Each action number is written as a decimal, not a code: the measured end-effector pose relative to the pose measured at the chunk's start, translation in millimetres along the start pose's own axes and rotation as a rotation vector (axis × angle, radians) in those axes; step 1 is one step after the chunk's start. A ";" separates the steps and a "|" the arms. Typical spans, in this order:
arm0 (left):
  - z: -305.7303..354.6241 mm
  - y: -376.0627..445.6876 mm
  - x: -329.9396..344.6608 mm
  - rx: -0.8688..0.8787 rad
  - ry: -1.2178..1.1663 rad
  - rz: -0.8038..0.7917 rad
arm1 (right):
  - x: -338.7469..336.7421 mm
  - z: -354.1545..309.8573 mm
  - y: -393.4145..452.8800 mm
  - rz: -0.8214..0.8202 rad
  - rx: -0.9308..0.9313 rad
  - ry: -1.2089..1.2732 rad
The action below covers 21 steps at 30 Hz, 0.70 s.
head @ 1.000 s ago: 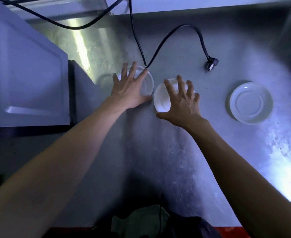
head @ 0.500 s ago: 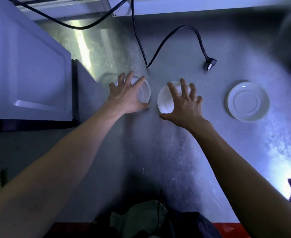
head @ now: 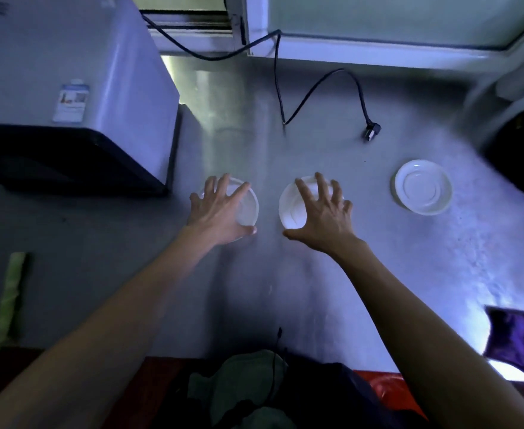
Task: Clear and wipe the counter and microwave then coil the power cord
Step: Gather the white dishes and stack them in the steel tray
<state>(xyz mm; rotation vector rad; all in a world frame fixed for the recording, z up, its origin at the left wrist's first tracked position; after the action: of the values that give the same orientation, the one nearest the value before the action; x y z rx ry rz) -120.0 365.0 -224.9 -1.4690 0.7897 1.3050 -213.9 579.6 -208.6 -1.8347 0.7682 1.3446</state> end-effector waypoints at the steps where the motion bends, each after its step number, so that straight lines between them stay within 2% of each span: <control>1: -5.5 -11.7 2.0 -0.016 -0.015 0.009 | 0.7 -9.0 -5.7 0.003 -0.015 -0.005; 9: -69.8 -115.2 12.1 -0.157 -0.136 0.066 | 14.6 -103.5 -53.4 0.022 -0.164 -0.061; 12: -103.0 -160.2 14.4 -0.209 -0.164 0.061 | 20.3 -146.7 -76.6 0.017 -0.228 -0.077; 21: -212.1 -303.7 16.7 -0.379 -0.191 0.174 | 37.8 -284.6 -140.2 0.043 -0.427 -0.104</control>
<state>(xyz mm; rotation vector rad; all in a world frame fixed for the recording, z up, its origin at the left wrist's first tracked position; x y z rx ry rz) 233.0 261.2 -179.4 -1.5612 0.5740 1.7731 59.4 421.0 -161.4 -2.0575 0.4927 1.7185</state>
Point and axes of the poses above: each hand's wrist, its own y-axis towards the middle knuckle, its own x-axis out of the palm, z = x × y, the point moved 1 cm from there along y, towards the middle knuckle, and after that the axes turned 7 degrees about z, right-handed, at the moved point
